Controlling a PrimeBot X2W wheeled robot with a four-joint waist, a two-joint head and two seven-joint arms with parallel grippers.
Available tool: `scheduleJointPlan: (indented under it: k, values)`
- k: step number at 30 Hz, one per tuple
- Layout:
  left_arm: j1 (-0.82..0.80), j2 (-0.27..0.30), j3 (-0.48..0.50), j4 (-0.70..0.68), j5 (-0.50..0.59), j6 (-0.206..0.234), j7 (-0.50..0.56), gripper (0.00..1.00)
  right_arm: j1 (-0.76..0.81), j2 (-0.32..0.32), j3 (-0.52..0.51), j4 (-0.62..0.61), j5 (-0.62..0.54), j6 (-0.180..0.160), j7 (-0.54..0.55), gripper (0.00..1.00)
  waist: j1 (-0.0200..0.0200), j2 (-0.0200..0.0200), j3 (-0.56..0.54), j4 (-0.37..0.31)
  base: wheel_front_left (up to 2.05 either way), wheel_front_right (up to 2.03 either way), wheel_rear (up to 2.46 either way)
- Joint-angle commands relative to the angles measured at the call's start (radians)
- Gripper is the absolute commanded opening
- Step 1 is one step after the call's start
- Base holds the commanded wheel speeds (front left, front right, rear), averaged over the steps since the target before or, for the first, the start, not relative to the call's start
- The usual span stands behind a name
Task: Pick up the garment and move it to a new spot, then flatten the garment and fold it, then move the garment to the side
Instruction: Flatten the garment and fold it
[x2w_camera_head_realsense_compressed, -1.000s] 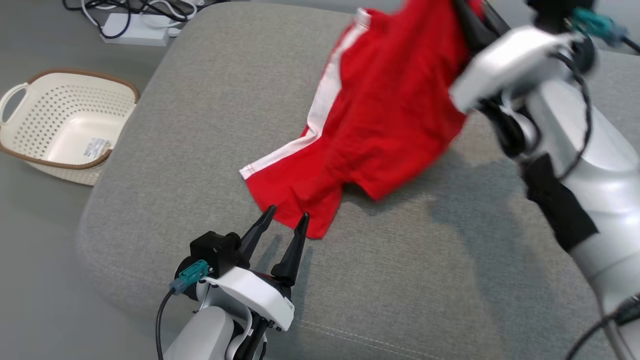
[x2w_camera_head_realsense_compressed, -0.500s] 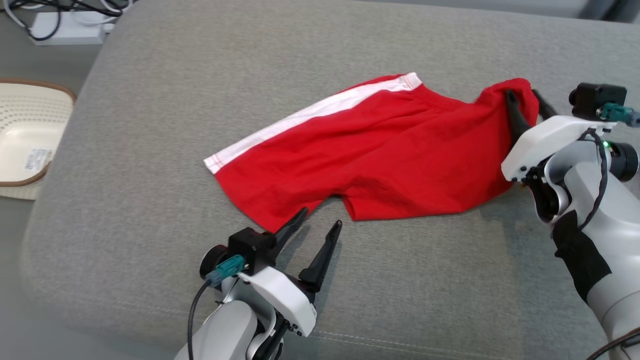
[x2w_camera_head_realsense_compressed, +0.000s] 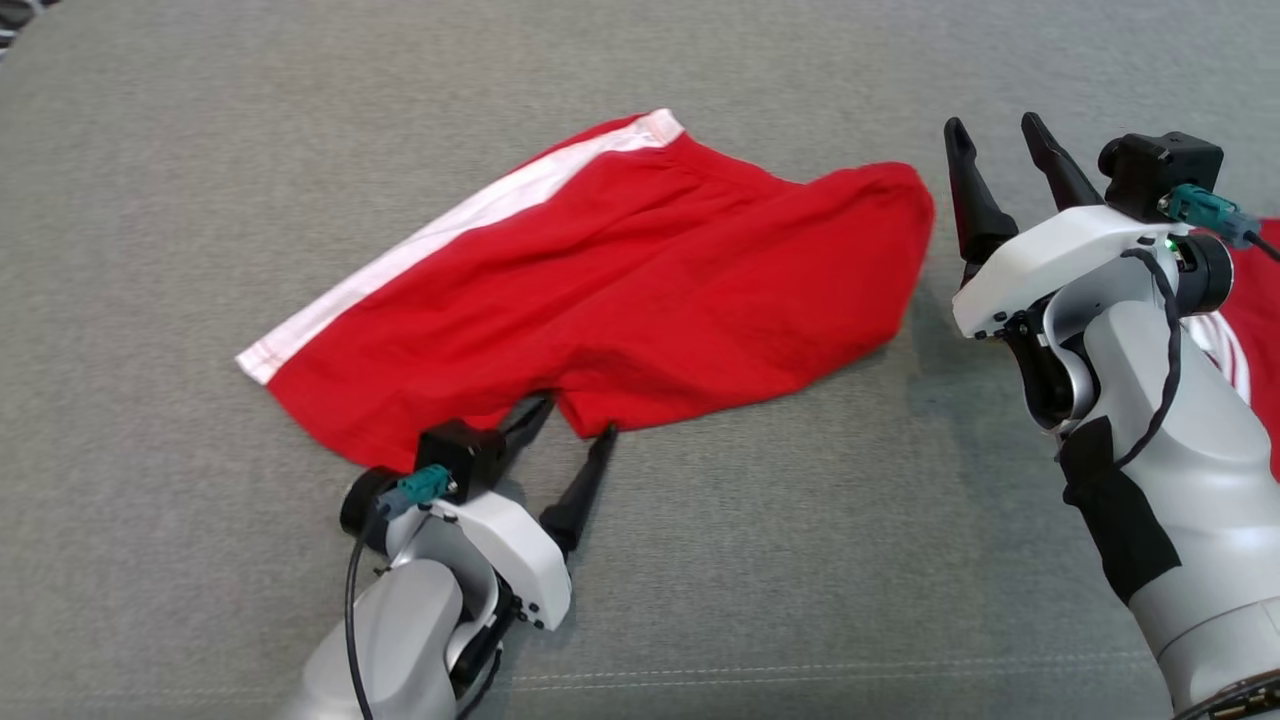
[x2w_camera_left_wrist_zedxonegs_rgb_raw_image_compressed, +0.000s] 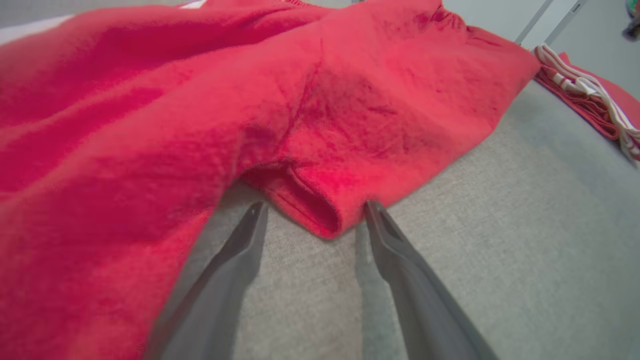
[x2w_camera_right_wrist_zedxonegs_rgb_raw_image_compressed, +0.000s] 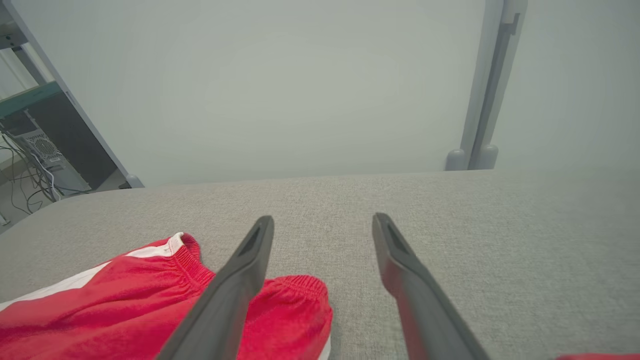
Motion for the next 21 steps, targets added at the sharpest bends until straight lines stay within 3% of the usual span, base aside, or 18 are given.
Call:
scheduleJointPlan:
  k: [1, 6, 8, 12, 21]
  values:
    - [-0.031, 0.016, 0.032, -0.002, 0.017, -0.001, -0.003, 1.00, 0.022, 0.019, -0.003, -0.041, -0.014, 0.000, -0.013, 1.00, 0.0000, 0.0000, 0.014, -0.031, 0.00, 0.00, 0.00]
    - [-0.049, 0.020, 0.036, 0.015, 0.039, -0.004, -0.003, 0.99, 0.059, 0.032, -0.034, -0.081, -0.039, 0.000, -0.013, 1.00, 0.0000, 0.0000, 0.029, -0.062, 0.00, 0.00, 0.00]
    - [-0.054, 0.021, 0.027, 0.029, 0.039, -0.006, -0.003, 0.00, 0.072, 0.036, -0.048, -0.092, -0.044, 0.000, -0.013, 1.00, 0.0000, 0.0000, 0.033, -0.070, 0.00, 0.00, 0.00]
    - [-0.064, 0.027, 0.027, 0.018, 0.019, -0.007, -0.003, 0.00, 0.091, 0.039, -0.059, -0.108, -0.057, 0.000, -0.012, 1.00, 0.0000, 0.0000, 0.032, -0.070, 0.00, 0.00, 0.00]
    - [-0.067, 0.122, 0.139, -0.299, -0.014, -0.008, -0.003, 0.00, 0.146, 0.039, -0.065, -0.126, -0.059, 0.000, -0.002, 1.00, 0.0000, 0.0000, -0.022, 0.031, 0.00, 0.00, 0.00]
